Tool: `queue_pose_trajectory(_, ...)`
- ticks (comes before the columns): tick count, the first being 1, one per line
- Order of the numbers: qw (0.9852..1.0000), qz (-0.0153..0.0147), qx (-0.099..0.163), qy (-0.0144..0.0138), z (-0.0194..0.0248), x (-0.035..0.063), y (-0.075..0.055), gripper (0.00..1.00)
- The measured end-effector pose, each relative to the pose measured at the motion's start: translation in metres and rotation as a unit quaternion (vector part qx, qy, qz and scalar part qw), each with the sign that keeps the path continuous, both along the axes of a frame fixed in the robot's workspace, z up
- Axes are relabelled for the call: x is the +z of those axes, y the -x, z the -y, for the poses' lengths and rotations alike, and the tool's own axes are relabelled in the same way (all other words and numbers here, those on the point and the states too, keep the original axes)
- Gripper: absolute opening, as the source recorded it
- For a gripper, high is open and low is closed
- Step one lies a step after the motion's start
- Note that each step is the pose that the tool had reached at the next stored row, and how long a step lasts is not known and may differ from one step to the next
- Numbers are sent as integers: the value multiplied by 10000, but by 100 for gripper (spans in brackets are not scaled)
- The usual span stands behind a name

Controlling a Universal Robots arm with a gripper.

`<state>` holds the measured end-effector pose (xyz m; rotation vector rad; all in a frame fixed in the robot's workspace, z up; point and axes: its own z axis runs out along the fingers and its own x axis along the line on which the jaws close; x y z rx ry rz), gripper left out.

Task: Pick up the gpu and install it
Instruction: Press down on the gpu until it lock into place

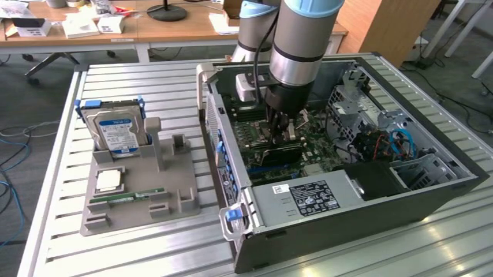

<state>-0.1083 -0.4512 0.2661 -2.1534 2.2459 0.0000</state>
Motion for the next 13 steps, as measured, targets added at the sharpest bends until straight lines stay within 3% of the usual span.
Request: queue_pose_trajectory(13, 10000, 1, 0, -1, 0, -14, 0, 11)
